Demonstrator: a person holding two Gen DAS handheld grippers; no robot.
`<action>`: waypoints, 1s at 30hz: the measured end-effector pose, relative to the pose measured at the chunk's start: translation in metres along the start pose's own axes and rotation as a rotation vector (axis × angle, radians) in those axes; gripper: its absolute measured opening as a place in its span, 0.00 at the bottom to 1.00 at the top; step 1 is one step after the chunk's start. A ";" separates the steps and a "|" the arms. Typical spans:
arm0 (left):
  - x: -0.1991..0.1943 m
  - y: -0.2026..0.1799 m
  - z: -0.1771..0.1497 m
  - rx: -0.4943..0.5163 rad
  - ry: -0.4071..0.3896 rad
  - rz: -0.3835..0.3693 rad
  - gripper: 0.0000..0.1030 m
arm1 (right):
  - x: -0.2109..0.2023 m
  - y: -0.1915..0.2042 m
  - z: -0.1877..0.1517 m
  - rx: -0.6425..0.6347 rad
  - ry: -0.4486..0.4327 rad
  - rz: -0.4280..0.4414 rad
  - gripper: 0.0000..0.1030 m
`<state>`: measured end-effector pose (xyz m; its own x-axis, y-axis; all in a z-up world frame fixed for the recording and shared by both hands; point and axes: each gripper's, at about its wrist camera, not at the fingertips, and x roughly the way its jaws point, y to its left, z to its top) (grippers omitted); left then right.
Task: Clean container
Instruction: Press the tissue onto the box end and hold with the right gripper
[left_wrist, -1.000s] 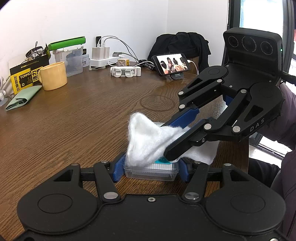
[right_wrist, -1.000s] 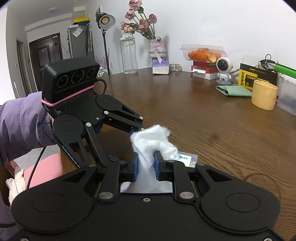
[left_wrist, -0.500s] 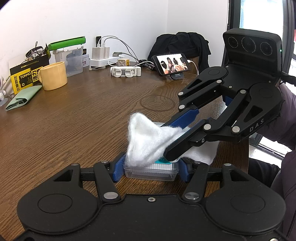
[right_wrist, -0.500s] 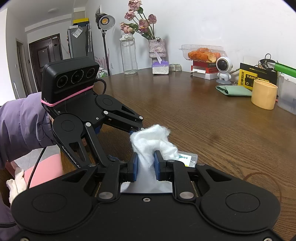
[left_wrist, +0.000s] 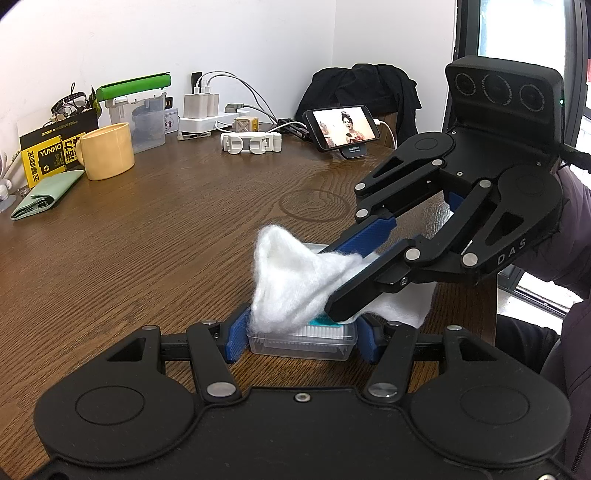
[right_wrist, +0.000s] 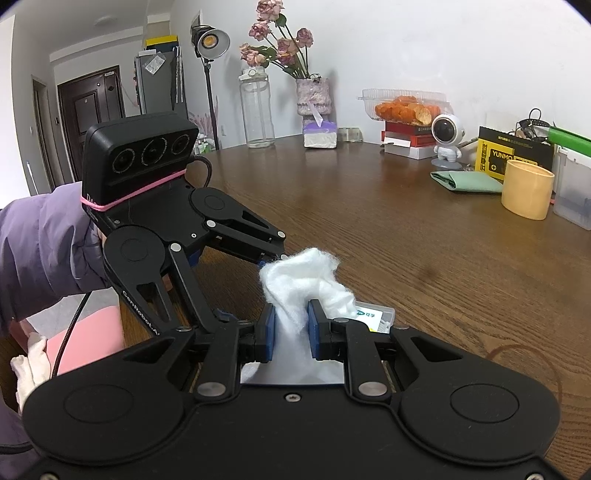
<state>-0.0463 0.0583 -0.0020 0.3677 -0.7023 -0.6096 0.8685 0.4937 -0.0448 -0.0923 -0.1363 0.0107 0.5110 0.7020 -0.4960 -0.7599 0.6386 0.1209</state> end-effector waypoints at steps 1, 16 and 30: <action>0.000 0.000 0.000 0.000 0.000 0.000 0.55 | -0.001 0.000 0.000 -0.001 0.000 0.000 0.19; 0.000 0.000 0.000 0.000 0.000 0.000 0.55 | -0.002 0.000 -0.002 -0.002 -0.006 0.000 0.19; 0.000 0.000 0.000 0.000 0.000 0.000 0.55 | -0.003 0.000 -0.002 0.002 -0.009 0.002 0.19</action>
<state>-0.0459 0.0584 -0.0019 0.3676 -0.7022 -0.6097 0.8686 0.4935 -0.0447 -0.0948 -0.1388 0.0103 0.5133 0.7059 -0.4881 -0.7600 0.6381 0.1234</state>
